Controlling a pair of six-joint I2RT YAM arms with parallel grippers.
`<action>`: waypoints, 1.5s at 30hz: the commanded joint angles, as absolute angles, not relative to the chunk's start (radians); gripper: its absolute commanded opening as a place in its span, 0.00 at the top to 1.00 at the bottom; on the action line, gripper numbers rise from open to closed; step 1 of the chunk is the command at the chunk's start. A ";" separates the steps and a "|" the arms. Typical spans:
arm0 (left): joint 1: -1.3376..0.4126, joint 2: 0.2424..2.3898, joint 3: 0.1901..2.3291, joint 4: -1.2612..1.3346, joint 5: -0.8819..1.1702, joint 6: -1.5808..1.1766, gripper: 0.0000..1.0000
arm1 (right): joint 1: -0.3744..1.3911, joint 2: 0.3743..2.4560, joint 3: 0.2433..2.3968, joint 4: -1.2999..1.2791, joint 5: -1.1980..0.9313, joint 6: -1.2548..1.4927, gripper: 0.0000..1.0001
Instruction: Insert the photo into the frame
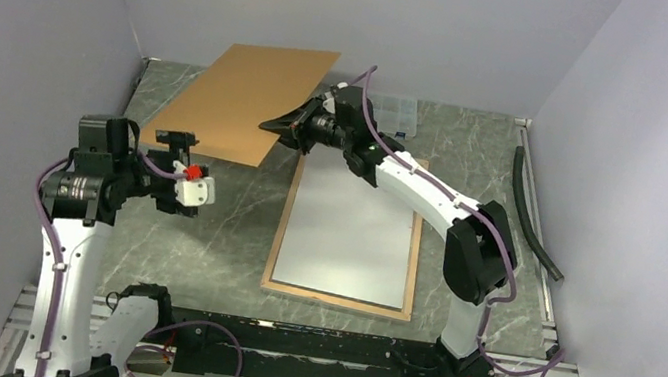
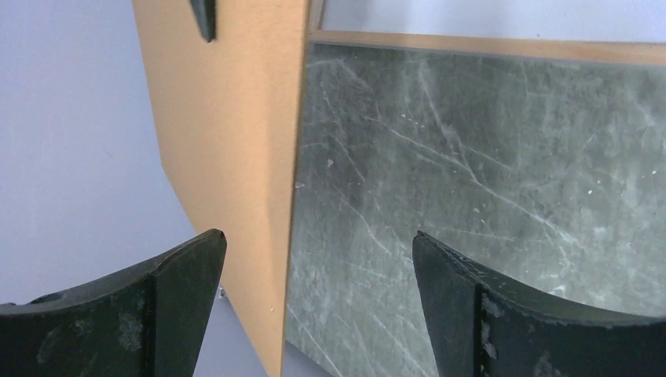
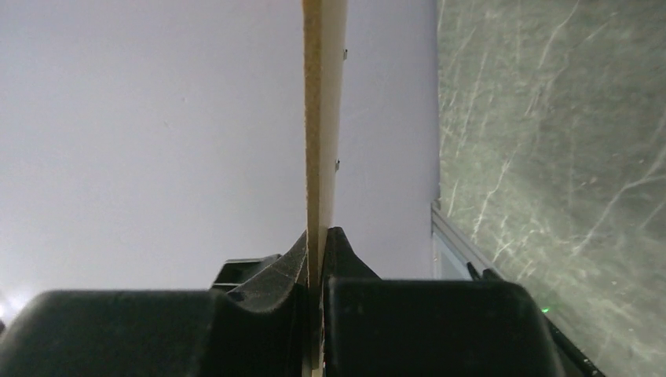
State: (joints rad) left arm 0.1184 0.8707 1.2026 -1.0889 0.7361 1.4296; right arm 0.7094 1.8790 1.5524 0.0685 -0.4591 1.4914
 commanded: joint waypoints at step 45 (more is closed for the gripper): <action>0.069 0.772 1.175 -0.883 0.906 1.613 0.97 | 0.695 1.264 1.171 -0.112 -0.499 -0.392 0.00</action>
State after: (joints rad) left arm 0.0738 0.7872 1.0805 -0.8562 0.7956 1.4960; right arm 0.6922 1.2324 1.1610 -0.1417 -0.5518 0.0326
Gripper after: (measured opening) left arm 0.049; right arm 0.997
